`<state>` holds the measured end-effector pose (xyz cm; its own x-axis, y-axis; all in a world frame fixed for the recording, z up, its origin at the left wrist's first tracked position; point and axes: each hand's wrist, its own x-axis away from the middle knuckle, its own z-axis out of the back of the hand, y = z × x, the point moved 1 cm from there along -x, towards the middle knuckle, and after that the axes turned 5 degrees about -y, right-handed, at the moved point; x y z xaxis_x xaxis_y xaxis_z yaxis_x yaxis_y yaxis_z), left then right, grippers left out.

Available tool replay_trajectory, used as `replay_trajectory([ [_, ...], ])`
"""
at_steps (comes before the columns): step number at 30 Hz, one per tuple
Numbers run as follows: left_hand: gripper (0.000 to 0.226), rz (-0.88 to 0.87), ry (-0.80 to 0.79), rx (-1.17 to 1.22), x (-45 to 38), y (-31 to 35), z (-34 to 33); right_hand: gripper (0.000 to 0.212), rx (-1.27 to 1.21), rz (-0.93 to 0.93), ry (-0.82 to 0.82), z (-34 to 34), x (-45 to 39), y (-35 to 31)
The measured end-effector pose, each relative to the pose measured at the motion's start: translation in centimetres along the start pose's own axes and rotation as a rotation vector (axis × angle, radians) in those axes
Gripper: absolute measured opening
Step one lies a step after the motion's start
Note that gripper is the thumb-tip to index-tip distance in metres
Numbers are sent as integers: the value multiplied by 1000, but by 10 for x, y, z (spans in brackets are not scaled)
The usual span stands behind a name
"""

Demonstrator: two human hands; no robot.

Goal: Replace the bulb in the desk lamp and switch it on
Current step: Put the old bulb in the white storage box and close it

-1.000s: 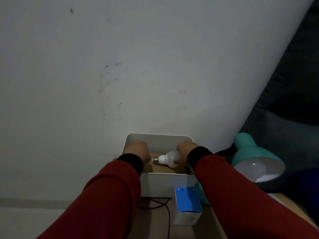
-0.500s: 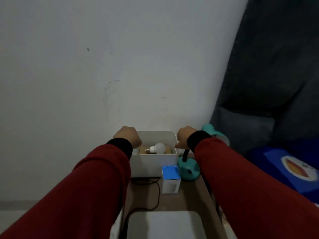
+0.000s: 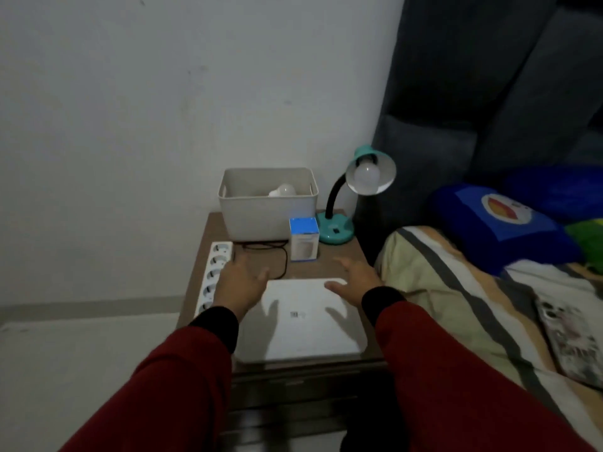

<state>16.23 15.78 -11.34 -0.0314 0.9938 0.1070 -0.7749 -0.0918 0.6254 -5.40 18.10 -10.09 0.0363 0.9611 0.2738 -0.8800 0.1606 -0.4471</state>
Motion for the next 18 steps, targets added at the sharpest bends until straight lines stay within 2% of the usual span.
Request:
replay_trajectory([
  [5,76,113,-166,-64,41,-42,-57,81,-120,-84,-92,-61,14,42],
  [10,76,151,-209,-158,53,-60,-75,94,-88,-156,-162,-101,-6,81],
  [18,79,173,-230,-187,43,-63,-77,83,-24,-161,-184,-91,6,64],
])
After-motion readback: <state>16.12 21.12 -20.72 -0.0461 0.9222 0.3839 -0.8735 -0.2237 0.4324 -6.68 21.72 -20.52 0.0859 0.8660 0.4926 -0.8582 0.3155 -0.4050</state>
